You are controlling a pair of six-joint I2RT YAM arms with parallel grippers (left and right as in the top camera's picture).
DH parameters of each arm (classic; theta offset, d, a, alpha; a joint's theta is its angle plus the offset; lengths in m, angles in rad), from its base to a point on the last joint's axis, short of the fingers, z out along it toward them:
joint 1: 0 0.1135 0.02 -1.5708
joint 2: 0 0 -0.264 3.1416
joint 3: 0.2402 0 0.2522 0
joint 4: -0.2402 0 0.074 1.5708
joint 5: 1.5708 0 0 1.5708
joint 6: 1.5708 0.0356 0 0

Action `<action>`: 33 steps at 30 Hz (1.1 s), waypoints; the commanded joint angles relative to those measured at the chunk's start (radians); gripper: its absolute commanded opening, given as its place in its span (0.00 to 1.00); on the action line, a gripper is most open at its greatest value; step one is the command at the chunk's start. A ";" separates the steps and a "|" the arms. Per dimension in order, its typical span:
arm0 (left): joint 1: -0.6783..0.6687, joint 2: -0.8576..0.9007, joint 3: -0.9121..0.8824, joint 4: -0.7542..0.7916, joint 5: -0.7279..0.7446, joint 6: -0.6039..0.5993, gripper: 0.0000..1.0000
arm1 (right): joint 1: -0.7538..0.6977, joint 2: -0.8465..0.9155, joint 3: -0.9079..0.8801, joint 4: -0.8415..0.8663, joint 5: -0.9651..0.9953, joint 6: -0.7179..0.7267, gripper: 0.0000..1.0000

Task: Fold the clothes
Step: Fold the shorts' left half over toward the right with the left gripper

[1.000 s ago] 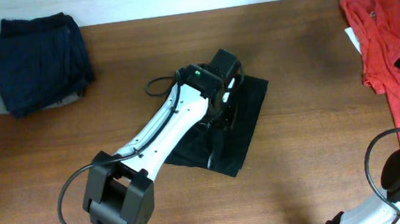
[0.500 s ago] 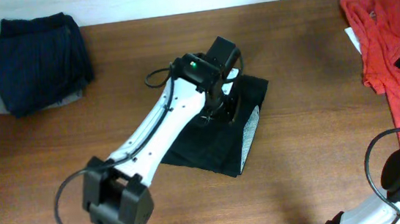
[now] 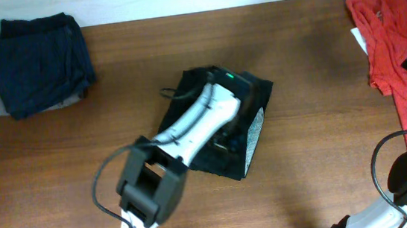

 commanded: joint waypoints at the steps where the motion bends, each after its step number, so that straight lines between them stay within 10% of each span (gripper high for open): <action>1: -0.114 -0.015 0.002 0.024 -0.117 -0.040 0.99 | -0.001 -0.018 0.004 0.000 0.020 0.009 0.98; 15: -0.103 -0.015 -0.159 0.148 -0.123 -0.035 0.89 | -0.001 -0.018 0.004 0.000 0.019 0.009 0.98; 21: -0.103 -0.015 -0.159 0.148 -0.149 -0.027 0.62 | -0.001 -0.018 0.004 0.000 0.020 0.009 0.98; 26: -0.104 -0.015 -0.143 0.121 -0.171 -0.041 0.01 | -0.001 -0.018 0.004 0.000 0.020 0.009 0.98; 33: -0.104 -0.016 0.040 0.014 -0.017 -0.069 0.00 | -0.001 -0.018 0.004 0.000 0.020 0.009 0.98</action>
